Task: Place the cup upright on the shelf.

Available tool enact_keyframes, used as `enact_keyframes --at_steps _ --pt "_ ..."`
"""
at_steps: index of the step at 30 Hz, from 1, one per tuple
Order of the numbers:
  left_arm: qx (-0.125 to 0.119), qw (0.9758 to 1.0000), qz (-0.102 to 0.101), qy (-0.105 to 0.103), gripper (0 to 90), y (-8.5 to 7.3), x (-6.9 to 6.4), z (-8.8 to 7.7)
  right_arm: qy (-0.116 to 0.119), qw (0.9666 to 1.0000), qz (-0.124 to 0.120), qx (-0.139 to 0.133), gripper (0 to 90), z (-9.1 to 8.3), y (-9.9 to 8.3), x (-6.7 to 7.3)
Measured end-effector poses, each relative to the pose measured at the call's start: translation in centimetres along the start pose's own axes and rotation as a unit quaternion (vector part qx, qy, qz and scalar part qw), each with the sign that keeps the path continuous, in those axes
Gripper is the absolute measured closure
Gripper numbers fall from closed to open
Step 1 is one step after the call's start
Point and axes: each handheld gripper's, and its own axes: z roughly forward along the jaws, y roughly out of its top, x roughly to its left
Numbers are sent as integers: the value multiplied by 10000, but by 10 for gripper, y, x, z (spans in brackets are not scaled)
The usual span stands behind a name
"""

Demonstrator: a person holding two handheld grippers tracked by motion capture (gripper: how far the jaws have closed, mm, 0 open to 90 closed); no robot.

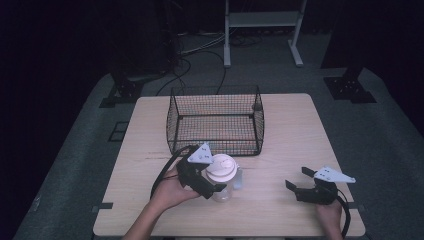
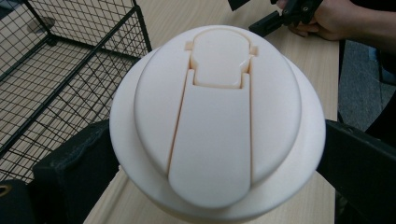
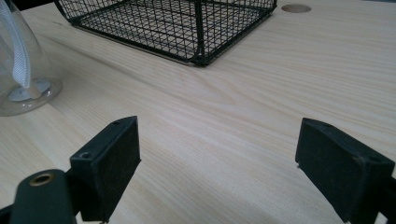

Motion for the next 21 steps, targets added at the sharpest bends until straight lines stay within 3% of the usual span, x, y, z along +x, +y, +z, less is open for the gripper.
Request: enact_keyframes --at_steps 21 --pt "449 9989 133 70 7 10 -1 17 10 10000 0 -6 129 0 0 0"
